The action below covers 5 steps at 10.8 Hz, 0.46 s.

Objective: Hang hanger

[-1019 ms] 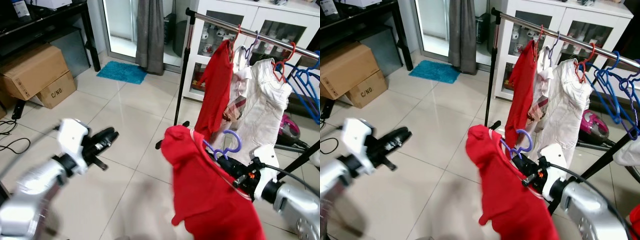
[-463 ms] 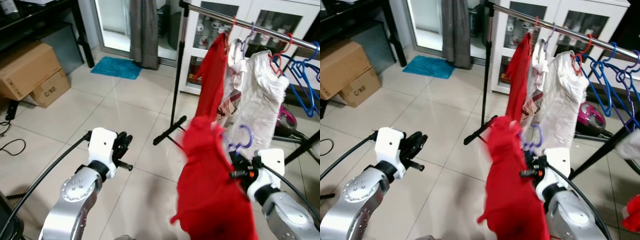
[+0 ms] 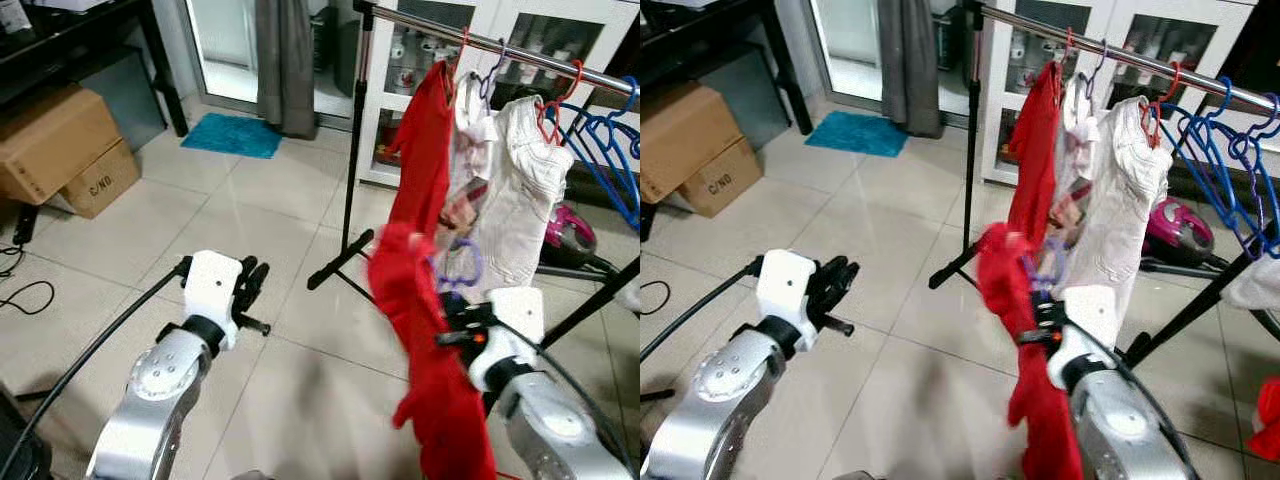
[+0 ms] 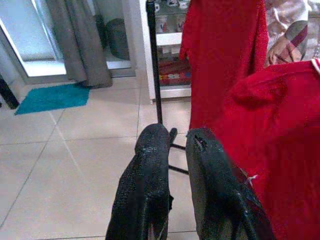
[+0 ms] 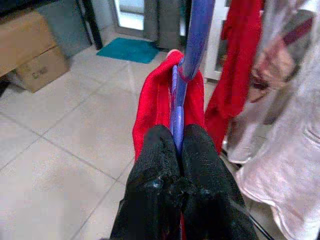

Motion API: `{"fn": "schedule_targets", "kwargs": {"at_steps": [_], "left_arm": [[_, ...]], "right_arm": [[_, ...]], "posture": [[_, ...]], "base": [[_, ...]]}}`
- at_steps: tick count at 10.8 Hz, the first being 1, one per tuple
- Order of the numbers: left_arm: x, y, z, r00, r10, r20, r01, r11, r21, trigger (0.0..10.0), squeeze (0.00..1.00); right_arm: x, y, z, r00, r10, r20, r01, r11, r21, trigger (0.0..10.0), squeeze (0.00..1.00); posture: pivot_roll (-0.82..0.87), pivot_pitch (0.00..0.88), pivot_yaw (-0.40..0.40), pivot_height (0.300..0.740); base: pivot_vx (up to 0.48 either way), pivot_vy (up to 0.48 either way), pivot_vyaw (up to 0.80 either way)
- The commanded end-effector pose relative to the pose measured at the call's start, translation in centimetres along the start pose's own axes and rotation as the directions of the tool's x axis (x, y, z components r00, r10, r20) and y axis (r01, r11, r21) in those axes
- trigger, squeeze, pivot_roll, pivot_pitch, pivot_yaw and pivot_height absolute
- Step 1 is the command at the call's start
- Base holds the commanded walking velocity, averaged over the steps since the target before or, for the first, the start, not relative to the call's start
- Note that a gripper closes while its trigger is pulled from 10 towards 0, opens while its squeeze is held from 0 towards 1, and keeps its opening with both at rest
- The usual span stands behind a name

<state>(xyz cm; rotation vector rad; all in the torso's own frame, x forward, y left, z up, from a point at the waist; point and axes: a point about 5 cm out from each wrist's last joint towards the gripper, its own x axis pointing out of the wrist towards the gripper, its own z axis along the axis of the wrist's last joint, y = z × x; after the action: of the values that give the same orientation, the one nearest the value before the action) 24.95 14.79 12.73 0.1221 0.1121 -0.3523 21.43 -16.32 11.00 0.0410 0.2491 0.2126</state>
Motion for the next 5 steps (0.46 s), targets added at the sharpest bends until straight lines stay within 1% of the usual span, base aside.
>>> {"fn": "schedule_targets", "kwargs": {"at_steps": [1,3,4,5], "left_arm": [[0.1,0.1,0.1,1.0,0.001,0.008,-0.001,1.0,-0.014,10.0,0.0],[-0.2,0.8,0.2,1.0,0.021,0.008,-0.021,1.0,-0.01,10.0,0.0],[-0.4,1.4,0.5,0.999,0.041,0.009,-0.041,0.999,-0.011,10.0,0.0],[-1.0,1.9,0.5,0.999,0.053,0.001,-0.053,0.999,0.004,10.0,0.0]], "right_arm": [[0.2,0.5,1.0,0.998,0.041,0.048,-0.04,0.999,-0.008,10.0,0.0],[1.0,1.2,1.6,0.992,0.107,0.068,-0.105,0.994,-0.026,10.0,0.0],[1.6,1.6,1.9,0.985,0.148,0.084,-0.147,0.989,-0.023,10.0,0.0],[2.4,1.8,1.6,0.986,0.153,0.071,-0.15,0.988,-0.044,10.0,0.0]], "posture": [[0.02,0.027,0.017,0.74],[0.06,0.022,0.006,0.74],[0.08,0.03,-0.003,0.74],[0.1,0.032,-0.014,0.74]], "base": [[0.0,0.0,0.0],[0.0,0.0,0.0],[0.247,0.0,0.0],[0.247,0.0,0.0]]}}
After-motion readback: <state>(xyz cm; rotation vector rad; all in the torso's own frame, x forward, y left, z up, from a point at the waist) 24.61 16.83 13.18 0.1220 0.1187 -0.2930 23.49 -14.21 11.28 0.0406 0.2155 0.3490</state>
